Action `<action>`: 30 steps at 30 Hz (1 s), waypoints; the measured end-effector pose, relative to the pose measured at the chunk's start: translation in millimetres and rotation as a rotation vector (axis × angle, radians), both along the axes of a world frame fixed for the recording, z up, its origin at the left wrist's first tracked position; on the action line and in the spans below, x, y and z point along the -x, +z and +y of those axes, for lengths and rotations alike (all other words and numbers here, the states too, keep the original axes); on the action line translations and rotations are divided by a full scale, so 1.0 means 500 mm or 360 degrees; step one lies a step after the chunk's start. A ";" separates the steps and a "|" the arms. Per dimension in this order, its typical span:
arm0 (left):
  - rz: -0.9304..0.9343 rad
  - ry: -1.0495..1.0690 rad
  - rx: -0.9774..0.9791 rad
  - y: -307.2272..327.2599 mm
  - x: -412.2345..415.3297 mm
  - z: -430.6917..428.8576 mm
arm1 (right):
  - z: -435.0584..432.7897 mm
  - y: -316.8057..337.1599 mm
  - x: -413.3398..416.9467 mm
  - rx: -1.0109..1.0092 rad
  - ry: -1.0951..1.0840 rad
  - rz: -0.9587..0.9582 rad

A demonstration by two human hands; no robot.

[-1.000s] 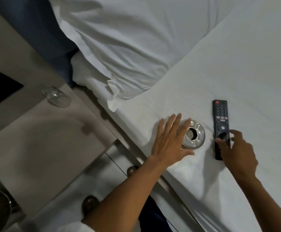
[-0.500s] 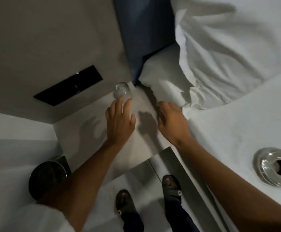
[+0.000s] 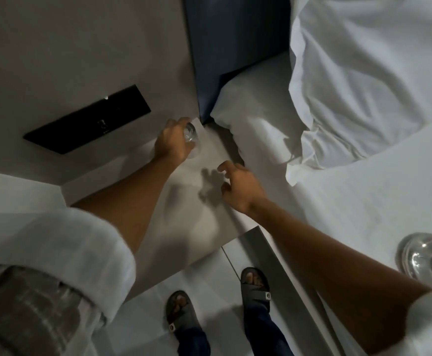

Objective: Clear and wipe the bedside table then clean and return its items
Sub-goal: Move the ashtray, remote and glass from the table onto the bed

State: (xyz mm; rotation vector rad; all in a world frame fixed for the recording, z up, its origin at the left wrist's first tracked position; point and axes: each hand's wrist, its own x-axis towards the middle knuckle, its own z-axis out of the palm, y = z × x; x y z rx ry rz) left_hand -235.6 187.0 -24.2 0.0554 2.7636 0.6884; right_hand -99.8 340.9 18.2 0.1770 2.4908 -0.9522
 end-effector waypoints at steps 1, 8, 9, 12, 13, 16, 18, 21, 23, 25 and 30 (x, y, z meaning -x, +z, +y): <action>0.0004 0.0063 -0.0055 0.001 -0.018 -0.005 | 0.001 -0.004 -0.004 -0.0006 -0.0038 0.0010; -0.0050 0.0572 -0.0924 0.129 -0.236 -0.027 | -0.018 0.034 -0.057 0.0134 -0.0458 0.0125; -0.0081 0.0639 -0.1071 0.151 -0.263 -0.025 | -0.017 0.048 -0.070 0.0179 -0.0541 0.0146; -0.0222 0.0774 -0.1431 0.209 -0.333 0.000 | 0.008 0.112 -0.117 0.0349 -0.0800 0.0283; -0.0277 0.0793 -0.1506 0.223 -0.352 0.014 | 0.024 0.134 -0.133 0.0394 -0.0881 0.0335; -0.0416 0.0614 -0.1534 0.258 -0.400 0.091 | 0.108 0.195 -0.179 0.0274 -0.1057 0.0524; -0.0438 0.0418 -0.1435 0.268 -0.425 0.167 | 0.182 0.222 -0.205 0.0102 -0.1110 0.0631; -0.0346 0.0171 -0.1244 0.260 -0.458 0.293 | 0.299 0.243 -0.245 -0.0066 -0.1196 0.0671; -0.0177 0.0015 -0.1005 0.253 -0.476 0.370 | 0.370 0.239 -0.267 -0.0170 -0.1219 0.0671; 0.0054 -0.0128 -0.0862 0.242 -0.491 0.442 | 0.436 0.228 -0.288 -0.0253 -0.1235 0.0647; 0.0368 -0.0483 -0.0539 0.177 -0.513 0.544 | 0.529 0.181 -0.344 -0.0336 -0.1123 0.0587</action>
